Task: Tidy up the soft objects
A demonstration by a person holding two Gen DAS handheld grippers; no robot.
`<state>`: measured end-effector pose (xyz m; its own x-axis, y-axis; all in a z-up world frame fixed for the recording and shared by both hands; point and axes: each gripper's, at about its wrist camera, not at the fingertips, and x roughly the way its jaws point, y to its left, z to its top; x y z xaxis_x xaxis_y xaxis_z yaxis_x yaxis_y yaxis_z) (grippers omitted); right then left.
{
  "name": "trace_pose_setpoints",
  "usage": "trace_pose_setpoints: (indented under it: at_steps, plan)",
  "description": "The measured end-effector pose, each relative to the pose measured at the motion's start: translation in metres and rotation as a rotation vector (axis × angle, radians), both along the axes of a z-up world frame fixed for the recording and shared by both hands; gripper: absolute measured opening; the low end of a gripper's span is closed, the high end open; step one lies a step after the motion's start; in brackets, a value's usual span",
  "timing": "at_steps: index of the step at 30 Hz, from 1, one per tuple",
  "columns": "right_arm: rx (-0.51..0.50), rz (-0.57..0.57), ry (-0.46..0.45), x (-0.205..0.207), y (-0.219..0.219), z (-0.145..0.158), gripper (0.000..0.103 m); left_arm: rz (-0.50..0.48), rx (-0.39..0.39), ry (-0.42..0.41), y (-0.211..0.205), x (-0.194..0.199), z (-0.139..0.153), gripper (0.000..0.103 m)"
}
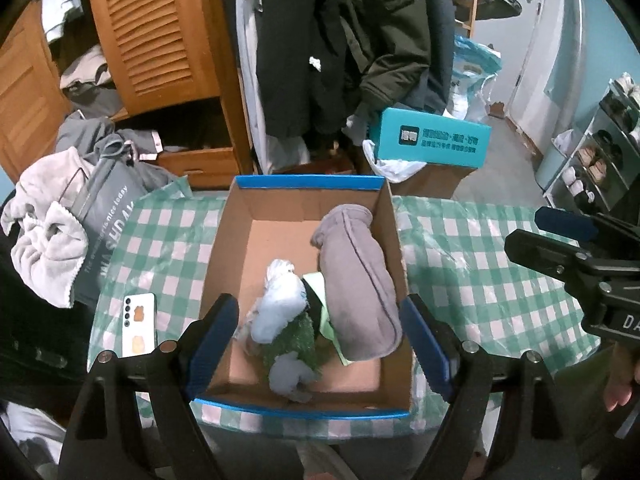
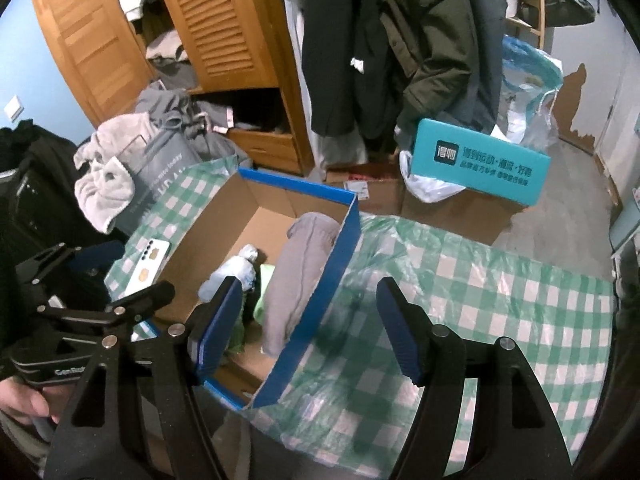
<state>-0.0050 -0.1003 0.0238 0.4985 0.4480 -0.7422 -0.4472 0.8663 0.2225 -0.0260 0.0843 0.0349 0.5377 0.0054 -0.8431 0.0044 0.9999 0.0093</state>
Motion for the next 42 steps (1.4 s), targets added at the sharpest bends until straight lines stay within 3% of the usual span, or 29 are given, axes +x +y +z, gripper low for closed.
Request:
trace_pose_setpoints:
  at_steps: [15, 42]
  plan:
    - [0.007, -0.009, -0.004, -0.006, -0.022, -0.003, 0.069, -0.037, 0.006, -0.020, -0.019, -0.001, 0.004, 0.085]
    - [-0.007, -0.018, 0.015, -0.004, -0.023, -0.014, 0.069, -0.018, 0.013, 0.033, -0.014, 0.001, -0.014, 0.085]
